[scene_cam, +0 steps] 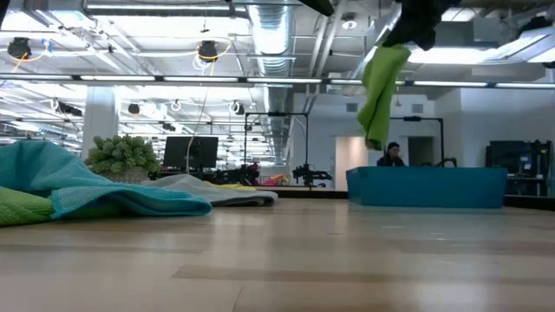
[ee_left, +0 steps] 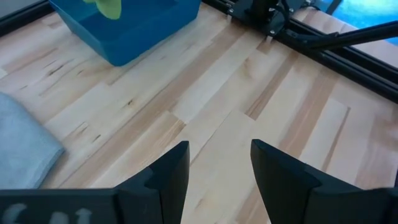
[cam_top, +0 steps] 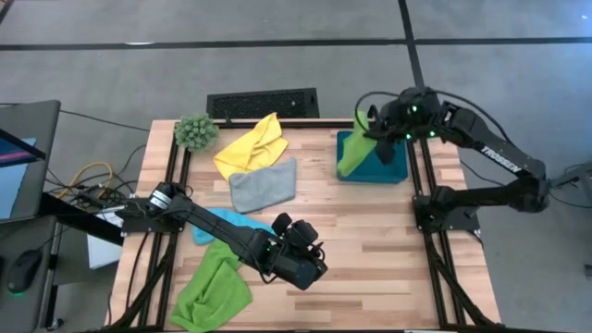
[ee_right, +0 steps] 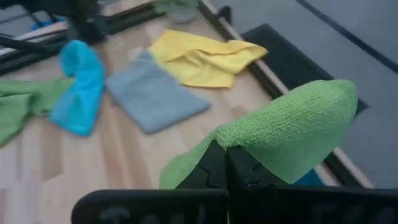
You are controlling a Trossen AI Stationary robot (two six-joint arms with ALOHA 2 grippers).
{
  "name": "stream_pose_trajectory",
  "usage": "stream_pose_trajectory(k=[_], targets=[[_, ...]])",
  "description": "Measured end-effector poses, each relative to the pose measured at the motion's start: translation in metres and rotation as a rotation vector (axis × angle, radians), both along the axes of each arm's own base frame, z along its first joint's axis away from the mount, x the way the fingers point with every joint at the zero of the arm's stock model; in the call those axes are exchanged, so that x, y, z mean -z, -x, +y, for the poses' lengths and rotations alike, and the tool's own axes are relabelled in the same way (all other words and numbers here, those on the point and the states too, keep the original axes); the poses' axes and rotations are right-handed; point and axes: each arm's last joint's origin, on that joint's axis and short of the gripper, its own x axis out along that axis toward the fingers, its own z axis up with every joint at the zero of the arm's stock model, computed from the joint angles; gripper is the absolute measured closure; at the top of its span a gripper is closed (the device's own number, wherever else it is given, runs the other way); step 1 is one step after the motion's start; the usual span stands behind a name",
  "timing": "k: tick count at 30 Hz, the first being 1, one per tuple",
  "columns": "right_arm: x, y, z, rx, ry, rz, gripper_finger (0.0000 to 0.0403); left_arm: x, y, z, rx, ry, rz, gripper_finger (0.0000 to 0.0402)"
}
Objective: Fold microfiber towels
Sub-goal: Fold the right green microfiber cloth
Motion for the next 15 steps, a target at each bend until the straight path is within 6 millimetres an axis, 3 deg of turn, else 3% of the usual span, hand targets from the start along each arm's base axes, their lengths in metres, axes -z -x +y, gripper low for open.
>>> stream_pose_trajectory(k=[15], targets=[[0.030, -0.015, -0.060, 0.036, 0.018, 0.111, 0.0401, 0.000, -0.007, 0.017, -0.028, 0.002, 0.012, 0.0237]])
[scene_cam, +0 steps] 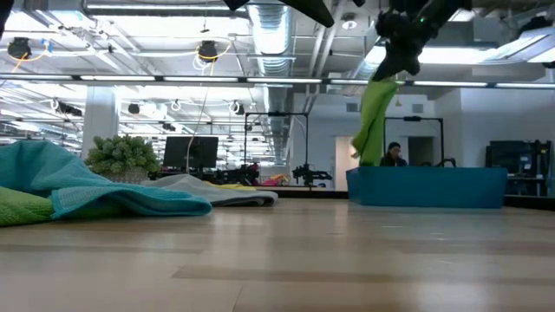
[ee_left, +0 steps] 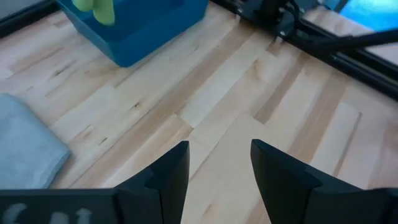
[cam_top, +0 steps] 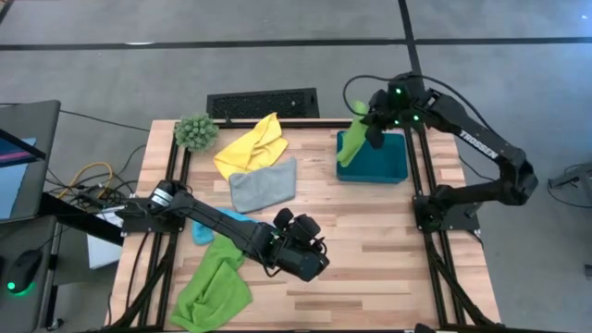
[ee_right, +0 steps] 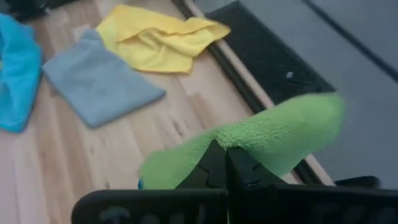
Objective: Fold microfiber towels
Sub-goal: Fold the right green microfiber cloth
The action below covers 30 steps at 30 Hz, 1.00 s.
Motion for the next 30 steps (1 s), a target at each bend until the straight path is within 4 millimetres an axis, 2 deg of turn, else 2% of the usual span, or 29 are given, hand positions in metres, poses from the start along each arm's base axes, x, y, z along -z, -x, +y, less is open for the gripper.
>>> stream_pose_trajectory(k=[6, 12, 26, 30], targets=[[0.014, 0.001, -0.014, -0.020, -0.031, 0.028, 0.0401, -0.002, -0.004, 0.018, -0.130, -0.129, -0.045, 0.0237], [0.027, 0.011, -0.024, -0.031, -0.087, -0.022, 0.0401, -0.002, -0.008, 0.031, -0.137, -0.148, -0.022, 0.0237], [0.064, 0.039, -0.037, 0.029, -0.157, 0.035, 0.0400, -0.001, -0.011, 0.039, -0.116, -0.151, 0.014, 0.0237], [0.066, 0.040, -0.039, 0.035, -0.152, 0.026, 0.0400, -0.001, -0.011, 0.039, -0.107, -0.161, 0.022, 0.0237]])
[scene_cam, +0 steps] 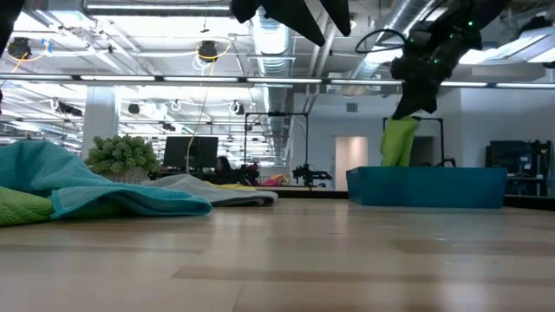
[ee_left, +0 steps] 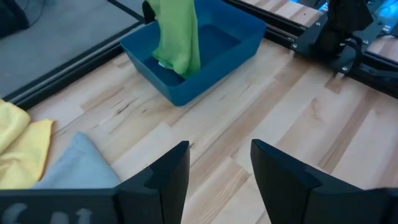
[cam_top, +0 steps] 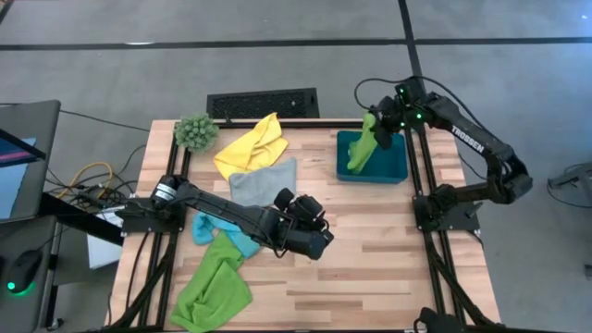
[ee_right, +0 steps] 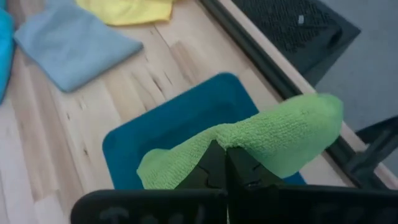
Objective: Fold microfiber towels
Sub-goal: Fold the right green microfiber cloth
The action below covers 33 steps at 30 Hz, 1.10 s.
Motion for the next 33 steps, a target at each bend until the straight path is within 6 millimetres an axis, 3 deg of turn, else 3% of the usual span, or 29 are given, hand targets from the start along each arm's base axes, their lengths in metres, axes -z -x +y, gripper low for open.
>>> stream_pose_trajectory(k=[7, 11, 17, 33], targets=[[-0.027, -0.018, 0.004, -0.056, 0.063, -0.108, 0.0399, 0.000, 0.000, 0.001, 0.003, -0.005, 0.006, 0.0237], [-0.030, -0.026, 0.007, -0.087, 0.083, -0.128, 0.0399, 0.000, 0.000, 0.001, 0.005, -0.003, 0.007, 0.0237], [-0.018, -0.028, 0.005, -0.136, 0.081, -0.149, 0.0399, 0.000, 0.000, 0.002, -0.004, -0.014, 0.002, 0.0237], [0.025, -0.002, -0.002, -0.096, 0.015, -0.086, 0.0399, 0.000, -0.001, 0.002, 0.001, -0.007, 0.006, 0.0237]])
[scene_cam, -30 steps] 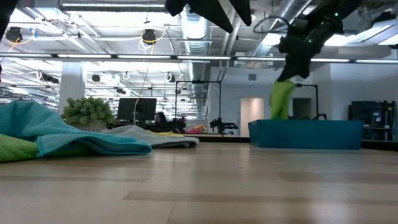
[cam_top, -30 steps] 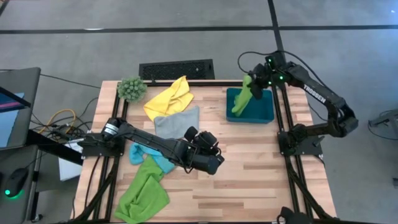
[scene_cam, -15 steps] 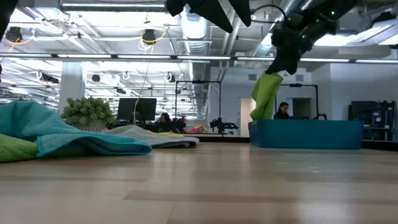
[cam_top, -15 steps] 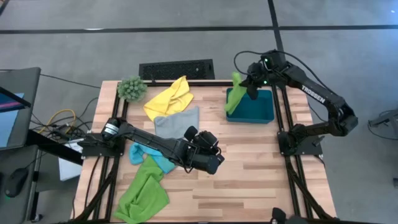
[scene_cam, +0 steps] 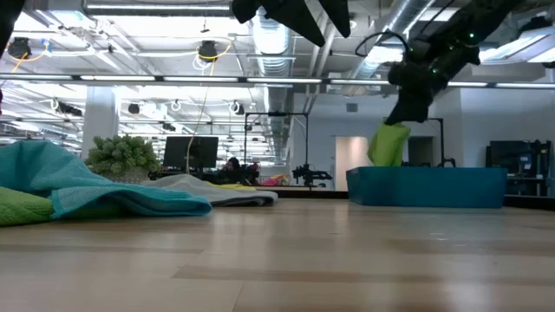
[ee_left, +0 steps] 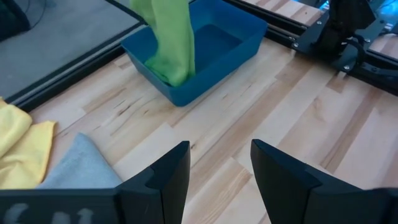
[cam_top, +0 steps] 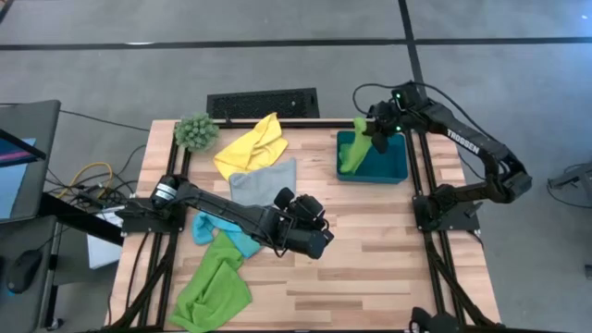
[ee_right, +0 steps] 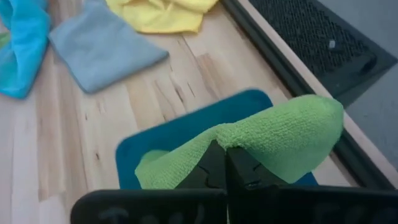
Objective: Fold microfiber towels
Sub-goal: Fold the right green microfiber cloth
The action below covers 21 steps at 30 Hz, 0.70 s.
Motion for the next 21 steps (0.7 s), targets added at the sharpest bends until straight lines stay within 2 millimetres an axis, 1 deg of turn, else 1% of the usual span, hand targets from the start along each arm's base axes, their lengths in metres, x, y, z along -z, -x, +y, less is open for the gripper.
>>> stream_pose_trajectory(k=[11, 18, 21], targets=[[0.033, 0.026, 0.001, 0.107, -0.108, 0.083, 0.0399, 0.000, 0.001, 0.000, 0.000, -0.003, 0.009, 0.0237], [0.039, 0.037, 0.004, 0.224, -0.165, 0.234, 0.0399, 0.000, 0.001, 0.000, 0.001, -0.003, 0.009, 0.0237], [0.041, 0.039, 0.005, 0.268, -0.191, 0.267, 0.0399, 0.000, 0.001, 0.000, 0.001, -0.002, 0.010, 0.0237]])
